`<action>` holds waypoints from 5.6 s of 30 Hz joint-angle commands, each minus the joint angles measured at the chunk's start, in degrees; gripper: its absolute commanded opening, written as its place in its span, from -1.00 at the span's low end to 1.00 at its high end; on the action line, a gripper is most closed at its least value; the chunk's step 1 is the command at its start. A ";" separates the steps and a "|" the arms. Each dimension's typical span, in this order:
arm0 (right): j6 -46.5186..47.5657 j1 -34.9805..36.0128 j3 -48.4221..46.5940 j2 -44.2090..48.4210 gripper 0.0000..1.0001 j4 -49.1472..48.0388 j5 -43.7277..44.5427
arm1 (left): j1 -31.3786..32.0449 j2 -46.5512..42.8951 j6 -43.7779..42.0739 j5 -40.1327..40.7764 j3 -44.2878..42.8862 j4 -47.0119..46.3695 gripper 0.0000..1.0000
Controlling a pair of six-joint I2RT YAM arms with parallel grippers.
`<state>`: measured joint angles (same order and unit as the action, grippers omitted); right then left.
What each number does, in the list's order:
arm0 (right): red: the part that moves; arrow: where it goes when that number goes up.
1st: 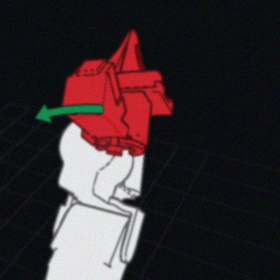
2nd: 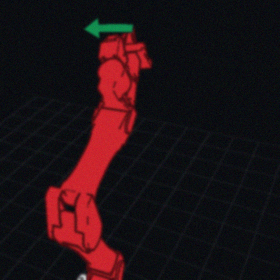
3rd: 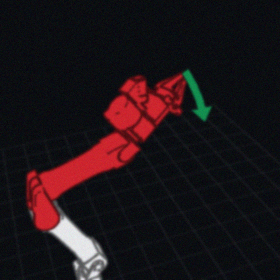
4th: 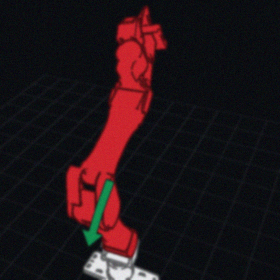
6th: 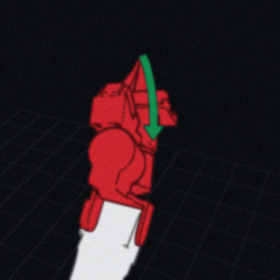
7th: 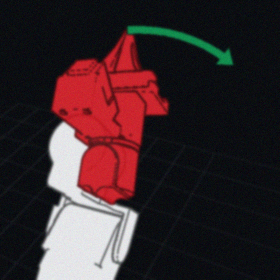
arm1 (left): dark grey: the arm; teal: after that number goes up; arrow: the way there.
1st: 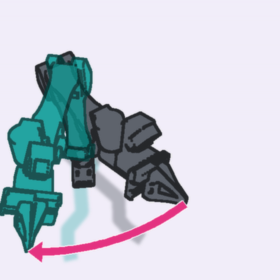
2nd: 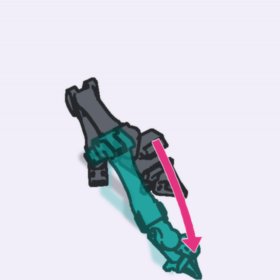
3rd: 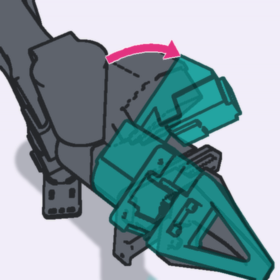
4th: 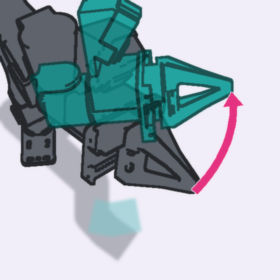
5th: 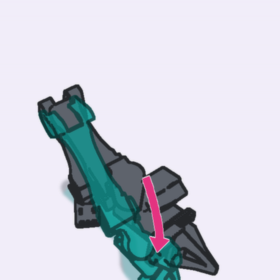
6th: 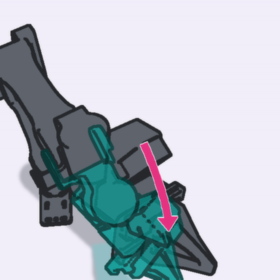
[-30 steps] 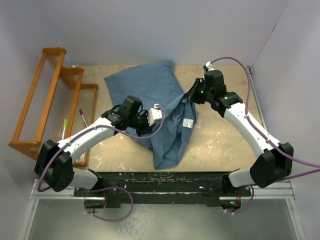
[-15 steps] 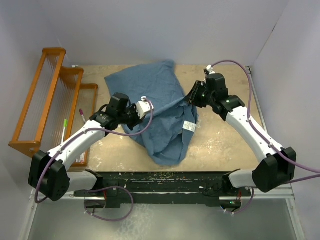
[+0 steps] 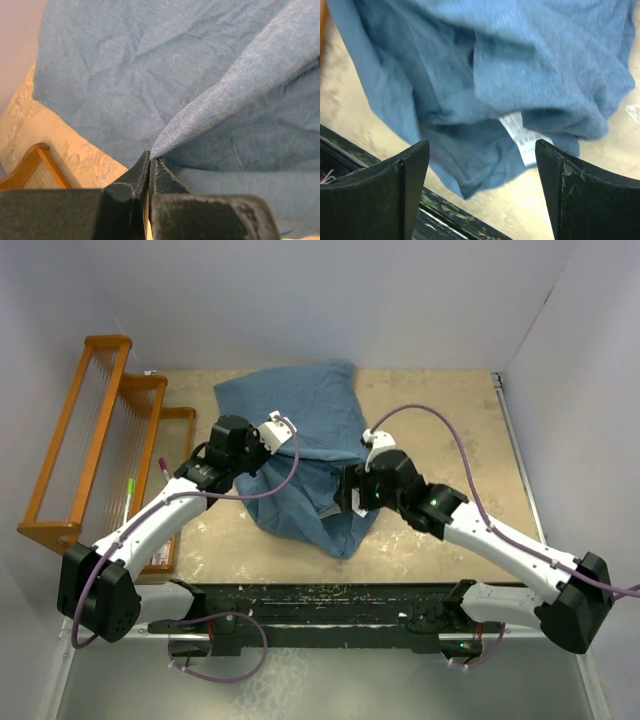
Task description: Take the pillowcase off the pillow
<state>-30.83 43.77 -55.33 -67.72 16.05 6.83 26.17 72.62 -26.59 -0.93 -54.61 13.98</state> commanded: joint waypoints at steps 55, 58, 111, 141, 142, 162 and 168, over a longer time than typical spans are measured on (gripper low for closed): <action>61.55 18.42 0.85 -34.10 -0.42 -39.03 29.45 | -3.49 -6.49 -0.68 -0.24 -1.99 3.37 -1.00; 57.70 18.23 -0.31 -27.64 -0.90 -36.45 26.39 | -4.36 -8.47 -1.06 -2.05 -1.50 1.88 -1.00; 24.19 7.48 -56.74 -20.26 -1.00 10.92 12.22 | -4.98 -20.86 -21.57 -34.76 -25.99 16.56 -1.00; 12.14 -8.79 -45.72 -9.80 -1.00 3.57 -2.93 | -5.03 -25.64 -16.84 -13.62 -2.18 17.88 0.35; 11.78 -8.83 -46.05 -9.94 -1.00 3.58 -3.72 | -5.05 -25.30 -16.72 -14.70 -2.28 18.04 0.75; 8.42 -1.44 -54.23 -18.47 -1.00 1.71 -3.67 | -4.99 -12.39 -8.80 -46.06 -38.16 28.78 0.86; 7.84 1.45 -59.10 -21.88 -1.00 3.40 -3.31 | -4.99 -8.75 -13.14 -43.24 -39.26 27.03 0.69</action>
<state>-20.12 44.12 -108.79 -90.61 26.24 3.49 21.37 64.90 -35.77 -45.15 -92.42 42.28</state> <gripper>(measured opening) 0.020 0.870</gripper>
